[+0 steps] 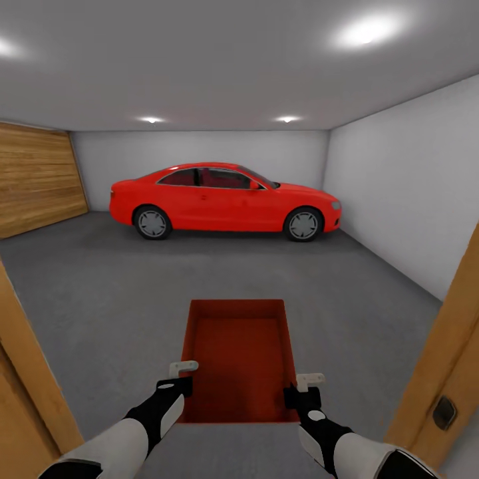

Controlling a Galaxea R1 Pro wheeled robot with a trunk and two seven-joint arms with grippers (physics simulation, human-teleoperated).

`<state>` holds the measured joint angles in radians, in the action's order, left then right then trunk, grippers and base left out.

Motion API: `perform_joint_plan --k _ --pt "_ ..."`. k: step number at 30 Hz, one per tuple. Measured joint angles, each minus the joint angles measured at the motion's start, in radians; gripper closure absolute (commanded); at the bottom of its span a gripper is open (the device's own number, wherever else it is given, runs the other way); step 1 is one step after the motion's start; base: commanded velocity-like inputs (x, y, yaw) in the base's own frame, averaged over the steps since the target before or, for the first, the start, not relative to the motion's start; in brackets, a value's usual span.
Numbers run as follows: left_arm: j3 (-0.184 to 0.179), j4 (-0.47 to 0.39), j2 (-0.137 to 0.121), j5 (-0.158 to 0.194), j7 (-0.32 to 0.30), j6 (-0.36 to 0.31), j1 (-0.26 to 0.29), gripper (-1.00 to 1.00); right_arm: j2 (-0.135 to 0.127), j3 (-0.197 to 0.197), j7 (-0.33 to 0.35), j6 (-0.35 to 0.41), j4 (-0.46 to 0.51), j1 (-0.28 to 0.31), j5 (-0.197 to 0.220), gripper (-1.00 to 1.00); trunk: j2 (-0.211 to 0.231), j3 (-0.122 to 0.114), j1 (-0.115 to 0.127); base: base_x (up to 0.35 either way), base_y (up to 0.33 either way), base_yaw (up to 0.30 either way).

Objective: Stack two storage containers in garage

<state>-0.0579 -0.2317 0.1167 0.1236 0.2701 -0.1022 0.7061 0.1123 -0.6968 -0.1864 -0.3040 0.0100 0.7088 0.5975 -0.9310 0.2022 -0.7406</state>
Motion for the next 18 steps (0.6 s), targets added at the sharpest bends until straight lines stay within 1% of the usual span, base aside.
perform_joint_plan --k 10,12,16,18 --pt "0.004 0.001 0.001 -0.004 0.0 0.0 0.0 1.0 0.0 0.0 0.0 0.001 0.0 0.0 -0.001 1.0 0.0 0.0 0.0 0.316 0.0 0.002" --pt "0.003 0.001 0.0 -0.003 0.0 0.0 0.0 1.0 0.0 0.001 0.0 0.001 0.0 0.0 -0.002 1.0 0.0 0.0 0.0 0.316 0.0 0.078" --pt "0.003 0.0 0.0 -0.002 0.0 0.0 0.0 1.0 0.0 0.001 -0.001 0.001 0.0 0.0 -0.003 1.0 0.0 0.0 0.0 0.316 0.0 0.166" --pt "0.004 0.0 0.001 -0.003 0.0 0.0 0.0 1.0 0.0 0.001 0.0 0.001 0.0 0.0 -0.002 1.0 0.0 0.0 0.0 0.316 0.0 0.063"
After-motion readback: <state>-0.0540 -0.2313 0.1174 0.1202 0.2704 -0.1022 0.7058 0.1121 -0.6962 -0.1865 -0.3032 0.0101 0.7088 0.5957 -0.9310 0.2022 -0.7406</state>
